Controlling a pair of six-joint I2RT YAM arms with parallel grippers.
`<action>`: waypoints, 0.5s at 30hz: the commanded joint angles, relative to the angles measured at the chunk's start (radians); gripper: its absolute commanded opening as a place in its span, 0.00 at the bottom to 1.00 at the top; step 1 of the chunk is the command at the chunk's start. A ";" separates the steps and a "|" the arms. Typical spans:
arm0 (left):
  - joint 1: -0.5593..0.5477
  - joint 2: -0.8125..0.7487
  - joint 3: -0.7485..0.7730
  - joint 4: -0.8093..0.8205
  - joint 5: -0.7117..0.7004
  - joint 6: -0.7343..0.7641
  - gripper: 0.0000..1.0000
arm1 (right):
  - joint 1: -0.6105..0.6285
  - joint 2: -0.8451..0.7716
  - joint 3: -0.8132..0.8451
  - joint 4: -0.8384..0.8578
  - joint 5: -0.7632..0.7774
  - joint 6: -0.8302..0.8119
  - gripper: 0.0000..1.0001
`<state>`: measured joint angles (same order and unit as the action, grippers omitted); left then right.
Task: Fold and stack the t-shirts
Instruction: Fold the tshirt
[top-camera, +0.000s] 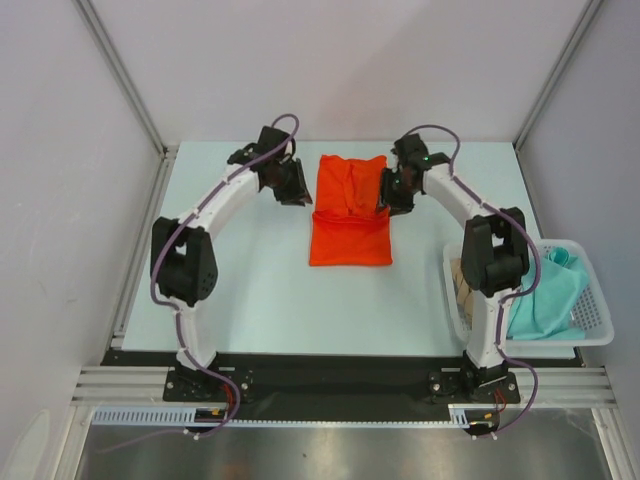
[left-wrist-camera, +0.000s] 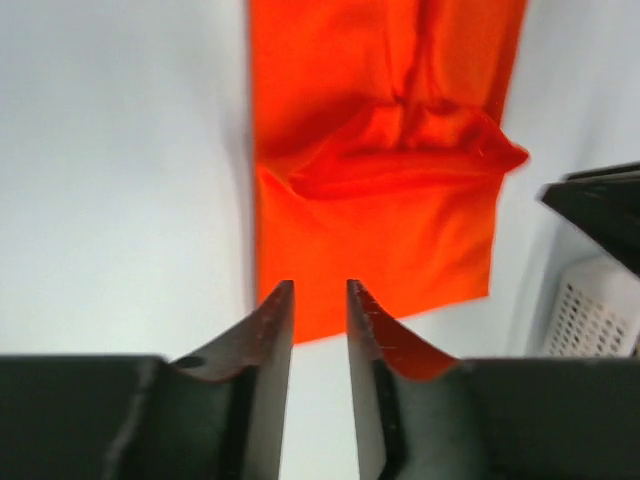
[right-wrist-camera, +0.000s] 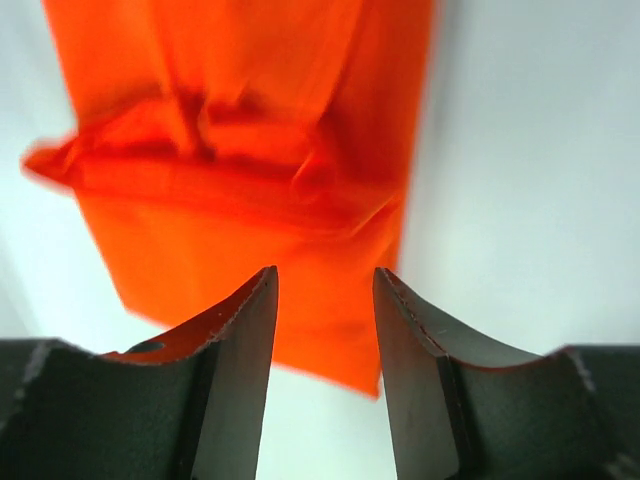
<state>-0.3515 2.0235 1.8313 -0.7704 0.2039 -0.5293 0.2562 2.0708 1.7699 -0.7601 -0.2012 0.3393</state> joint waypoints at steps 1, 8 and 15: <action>-0.081 -0.082 -0.192 0.103 0.078 0.032 0.29 | 0.133 -0.092 -0.087 0.029 0.086 0.021 0.46; -0.136 0.027 -0.178 0.194 0.137 0.008 0.14 | 0.215 -0.051 -0.156 0.157 0.175 0.136 0.36; -0.135 0.144 -0.076 0.200 0.177 -0.012 0.15 | 0.226 0.041 -0.089 0.156 0.232 0.135 0.36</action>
<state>-0.4957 2.1571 1.6821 -0.6170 0.3454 -0.5251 0.4858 2.0708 1.6287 -0.6331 -0.0425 0.4583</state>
